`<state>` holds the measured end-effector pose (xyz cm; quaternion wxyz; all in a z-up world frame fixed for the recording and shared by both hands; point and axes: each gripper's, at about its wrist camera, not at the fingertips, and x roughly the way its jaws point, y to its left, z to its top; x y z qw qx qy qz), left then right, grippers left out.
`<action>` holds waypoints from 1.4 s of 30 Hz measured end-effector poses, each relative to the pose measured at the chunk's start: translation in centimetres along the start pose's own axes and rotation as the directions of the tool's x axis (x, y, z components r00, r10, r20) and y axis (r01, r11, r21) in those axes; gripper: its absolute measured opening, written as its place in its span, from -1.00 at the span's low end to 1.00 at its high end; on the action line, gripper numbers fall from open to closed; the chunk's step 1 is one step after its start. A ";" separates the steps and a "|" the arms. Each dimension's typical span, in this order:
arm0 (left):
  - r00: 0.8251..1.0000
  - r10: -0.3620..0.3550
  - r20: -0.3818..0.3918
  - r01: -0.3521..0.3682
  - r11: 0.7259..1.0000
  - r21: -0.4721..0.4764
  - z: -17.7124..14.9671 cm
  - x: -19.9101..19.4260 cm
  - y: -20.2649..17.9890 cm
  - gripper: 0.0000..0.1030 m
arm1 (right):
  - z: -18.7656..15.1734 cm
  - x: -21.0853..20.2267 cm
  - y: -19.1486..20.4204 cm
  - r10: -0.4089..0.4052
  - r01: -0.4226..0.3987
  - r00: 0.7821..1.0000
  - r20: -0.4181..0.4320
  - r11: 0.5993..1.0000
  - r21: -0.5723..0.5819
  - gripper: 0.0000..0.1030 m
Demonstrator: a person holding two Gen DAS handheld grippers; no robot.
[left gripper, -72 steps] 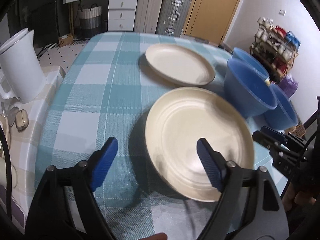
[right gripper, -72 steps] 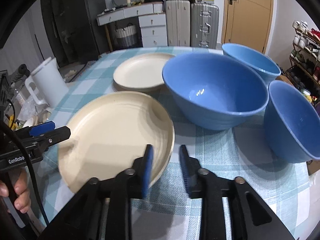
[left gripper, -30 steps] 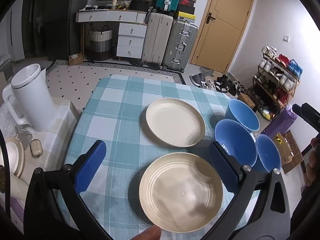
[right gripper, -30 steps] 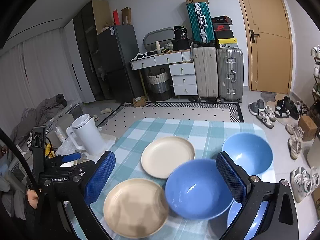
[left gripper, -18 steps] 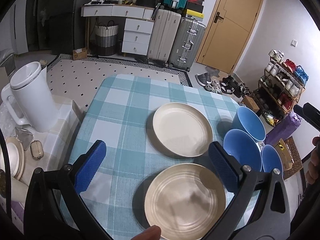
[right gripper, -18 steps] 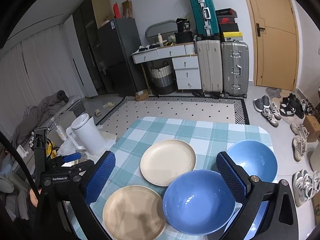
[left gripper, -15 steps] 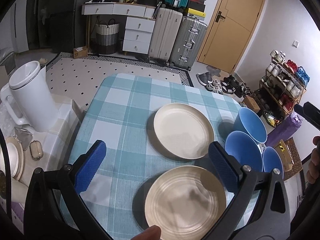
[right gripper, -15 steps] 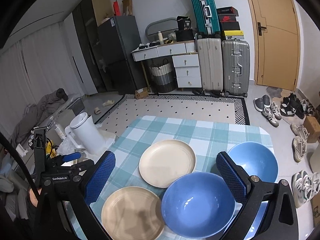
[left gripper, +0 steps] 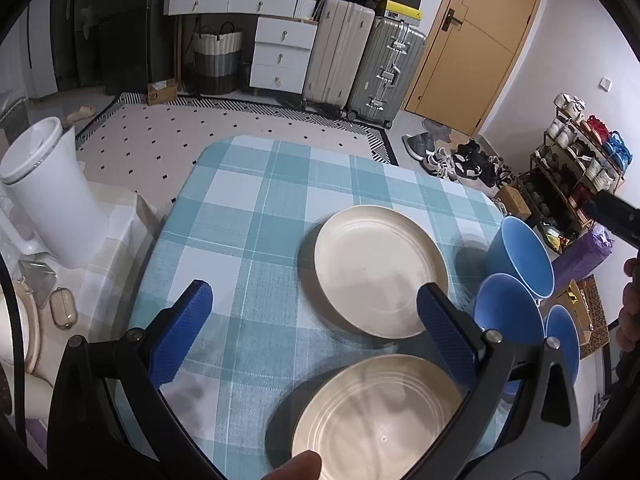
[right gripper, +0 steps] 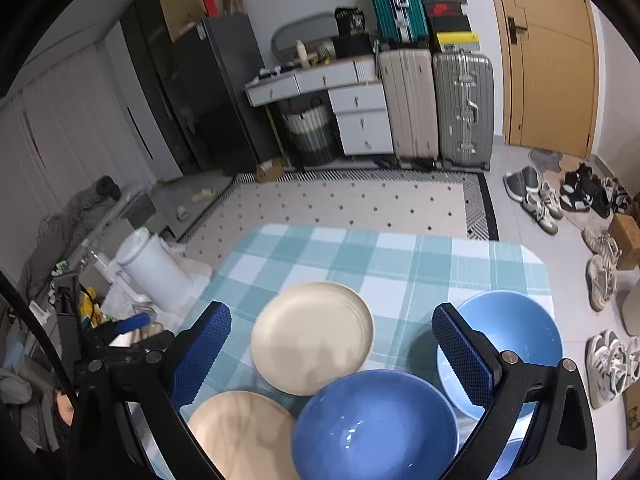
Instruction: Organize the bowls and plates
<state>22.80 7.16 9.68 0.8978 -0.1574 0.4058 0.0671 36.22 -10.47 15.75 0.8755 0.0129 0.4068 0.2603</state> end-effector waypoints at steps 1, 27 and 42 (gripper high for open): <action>1.000 0.001 -0.006 -0.001 1.000 -0.001 0.1 0.4 0.0 0.98 | 0.0 0.7 -0.2 -0.005 0.005 1.000 -0.012 1.000 0.001 0.99; 0.986 0.028 -0.165 -0.032 0.999 -0.021 -0.8 12.6 0.4 0.98 | -2.3 17.0 -1.9 -0.081 0.054 0.943 -0.323 0.994 -0.092 0.95; 0.966 0.001 -0.260 -0.017 0.998 -0.057 -1.8 17.3 1.1 0.81 | -3.9 22.1 -2.3 -0.065 0.026 0.886 -0.459 0.996 -0.090 0.64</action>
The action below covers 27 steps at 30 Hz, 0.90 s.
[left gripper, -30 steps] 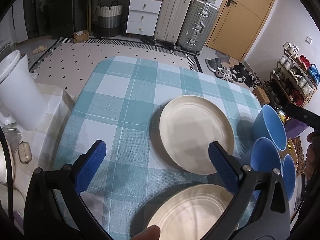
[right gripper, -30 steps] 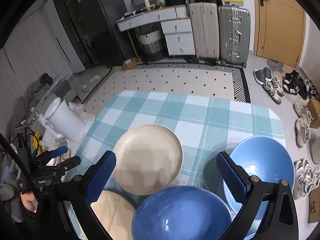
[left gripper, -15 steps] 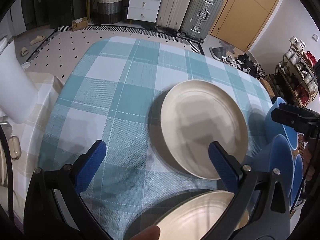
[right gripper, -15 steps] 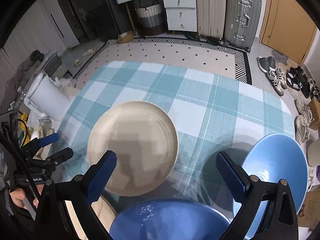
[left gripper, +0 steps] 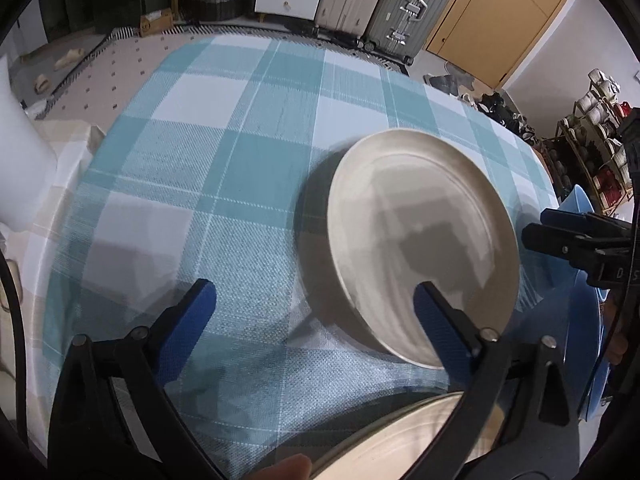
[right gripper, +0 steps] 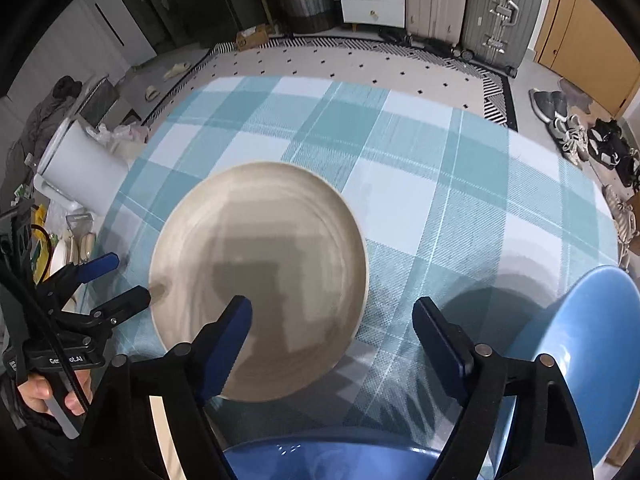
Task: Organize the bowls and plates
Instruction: 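Close both grippers on the rim of the loose cream plate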
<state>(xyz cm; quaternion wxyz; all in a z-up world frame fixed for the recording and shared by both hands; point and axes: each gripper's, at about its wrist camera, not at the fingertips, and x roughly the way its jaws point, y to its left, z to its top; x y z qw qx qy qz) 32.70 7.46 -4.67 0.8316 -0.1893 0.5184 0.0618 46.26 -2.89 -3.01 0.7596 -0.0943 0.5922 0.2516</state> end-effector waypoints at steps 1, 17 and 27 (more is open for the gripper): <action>1.000 -0.018 -0.008 0.018 1.000 -0.009 0.0 0.3 0.1 0.70 | 0.0 0.3 0.0 0.000 0.000 1.000 -0.005 1.000 0.003 0.64; 0.999 -0.033 -0.027 0.033 0.999 0.004 0.2 2.3 -0.5 0.03 | 0.3 2.6 0.2 -0.021 0.021 0.998 -0.058 1.000 -0.009 0.21; 1.000 0.001 -0.016 0.000 0.997 0.073 -0.1 2.4 -1.6 -0.55 | 0.2 3.8 0.5 -0.063 0.062 0.996 -0.065 0.998 -0.019 -0.21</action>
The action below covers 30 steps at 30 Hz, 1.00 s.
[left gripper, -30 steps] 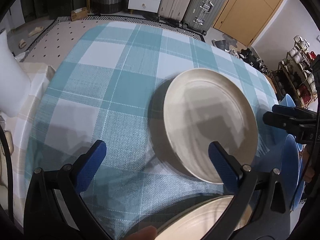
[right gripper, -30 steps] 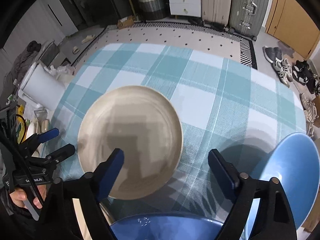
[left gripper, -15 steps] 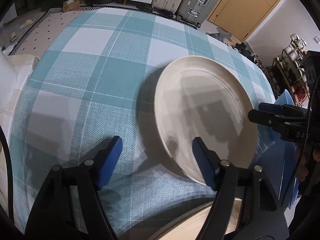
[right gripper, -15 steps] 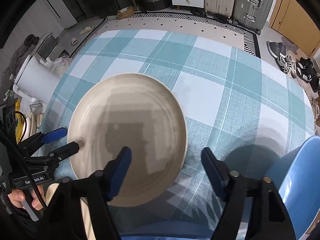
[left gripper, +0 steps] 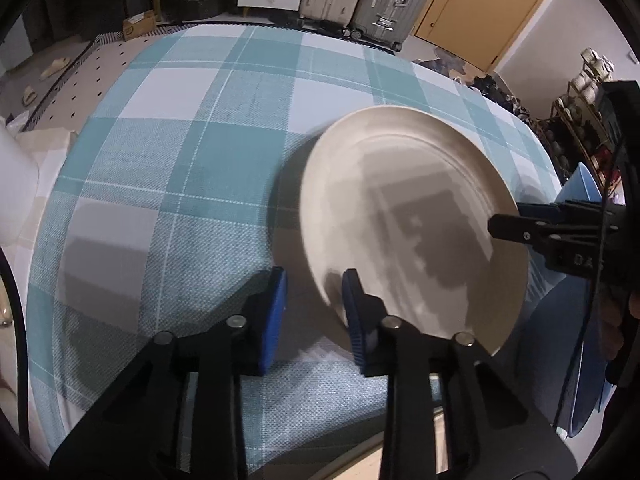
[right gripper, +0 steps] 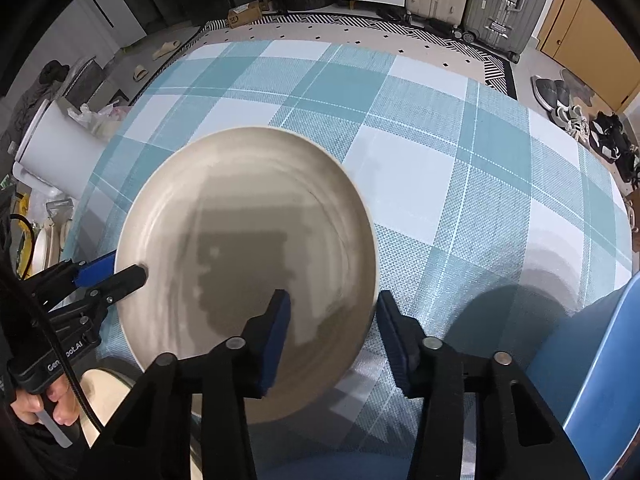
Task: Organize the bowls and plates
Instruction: 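Close both grippers on the rim of the loose cream plate, then lift the cream plate with both grippers and carry it toward the plate stack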
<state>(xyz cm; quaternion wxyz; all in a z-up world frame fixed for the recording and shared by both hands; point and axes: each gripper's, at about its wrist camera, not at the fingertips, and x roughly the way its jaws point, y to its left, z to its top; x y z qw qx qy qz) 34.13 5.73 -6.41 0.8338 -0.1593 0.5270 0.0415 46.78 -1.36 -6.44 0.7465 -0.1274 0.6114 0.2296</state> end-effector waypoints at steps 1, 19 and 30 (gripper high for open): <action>1.000 0.001 0.003 -0.001 1.000 0.007 0.0 0.0 -0.1 -0.62 | 0.0 0.0 0.0 -0.005 0.005 1.000 0.001 1.000 -0.001 -0.24; 0.997 0.043 0.070 -0.046 0.998 0.045 -0.2 -1.9 -1.5 -0.76 | -0.5 -0.6 0.2 -0.065 0.065 0.997 0.033 0.998 -0.006 -0.65; 0.992 0.045 0.120 -0.049 0.998 0.031 -0.5 -5.2 -0.9 -0.76 | -0.4 -3.7 1.8 -0.073 0.075 0.993 0.092 0.997 -0.022 -0.65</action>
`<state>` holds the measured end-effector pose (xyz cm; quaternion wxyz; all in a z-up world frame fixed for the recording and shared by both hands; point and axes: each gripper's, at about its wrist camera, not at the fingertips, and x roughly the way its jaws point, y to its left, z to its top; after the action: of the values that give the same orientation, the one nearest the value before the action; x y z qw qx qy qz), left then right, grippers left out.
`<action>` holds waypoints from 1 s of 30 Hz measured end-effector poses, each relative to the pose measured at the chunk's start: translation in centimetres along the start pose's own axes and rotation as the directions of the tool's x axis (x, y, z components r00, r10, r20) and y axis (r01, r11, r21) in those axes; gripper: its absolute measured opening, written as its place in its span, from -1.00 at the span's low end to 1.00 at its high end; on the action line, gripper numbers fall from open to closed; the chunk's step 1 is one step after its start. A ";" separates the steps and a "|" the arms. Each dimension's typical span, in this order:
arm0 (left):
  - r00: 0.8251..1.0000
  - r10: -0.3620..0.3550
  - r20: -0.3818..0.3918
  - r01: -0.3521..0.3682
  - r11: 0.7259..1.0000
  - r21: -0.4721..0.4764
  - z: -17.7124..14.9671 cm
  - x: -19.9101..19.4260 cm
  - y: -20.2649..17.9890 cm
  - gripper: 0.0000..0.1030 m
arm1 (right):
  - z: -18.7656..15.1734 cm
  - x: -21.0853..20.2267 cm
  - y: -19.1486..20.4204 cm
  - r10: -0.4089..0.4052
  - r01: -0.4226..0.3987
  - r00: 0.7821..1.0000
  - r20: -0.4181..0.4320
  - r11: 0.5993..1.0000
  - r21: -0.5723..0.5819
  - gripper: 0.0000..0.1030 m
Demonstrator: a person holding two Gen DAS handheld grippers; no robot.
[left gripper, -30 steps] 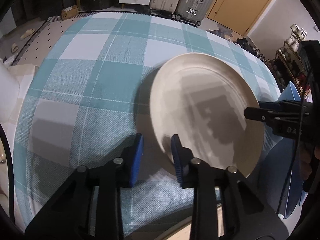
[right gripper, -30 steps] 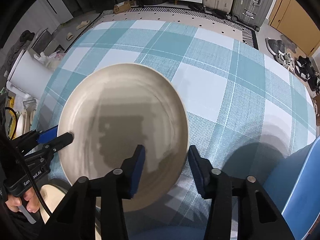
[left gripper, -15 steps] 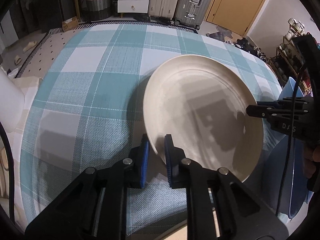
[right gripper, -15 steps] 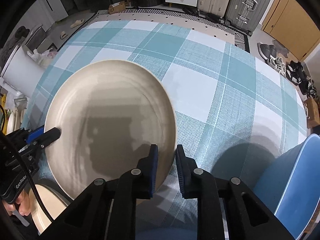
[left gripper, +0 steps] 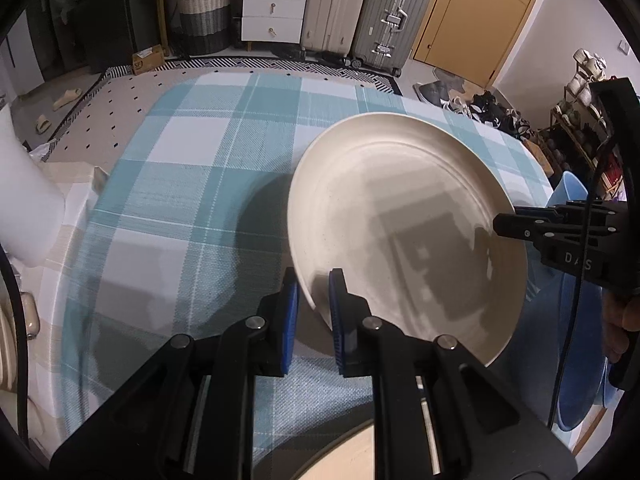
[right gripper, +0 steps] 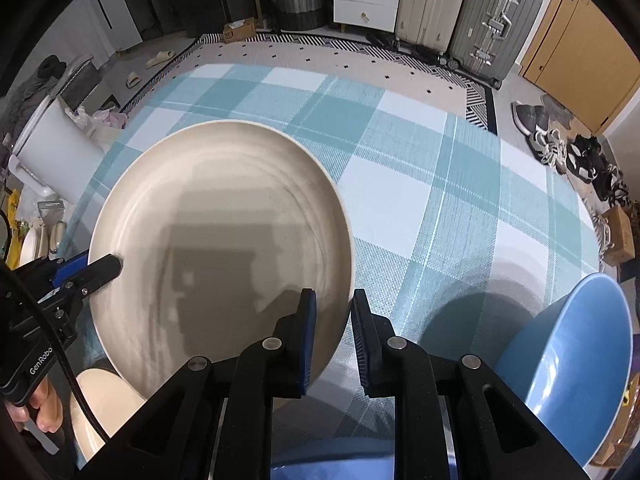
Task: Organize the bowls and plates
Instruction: 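Lift the cream plate with both grippers and carry it toward the plate stack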
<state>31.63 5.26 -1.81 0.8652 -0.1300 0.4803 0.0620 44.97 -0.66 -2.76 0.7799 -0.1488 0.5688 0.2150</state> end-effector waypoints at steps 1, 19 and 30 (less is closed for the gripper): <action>1.000 0.000 0.005 0.000 1.000 -0.002 0.0 -0.4 0.1 -0.76 | -0.1 -0.3 0.2 -0.001 0.001 1.000 0.004 1.000 -0.002 -0.65; 0.994 0.002 0.110 -0.001 1.000 -0.003 -1.1 -9.4 0.1 -0.76 | -1.2 -7.0 3.3 -0.020 0.022 0.996 0.091 1.000 -0.020 -0.64; 0.987 -0.007 0.163 0.007 1.000 0.002 -2.7 -15.0 -0.4 -0.76 | -3.3 -11.3 4.8 -0.023 0.028 0.989 0.144 0.999 -0.029 -0.64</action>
<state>21.56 4.34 9.62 0.9019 -0.1258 0.4074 0.0691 36.85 0.01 7.02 0.8192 -0.1521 0.5057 0.2238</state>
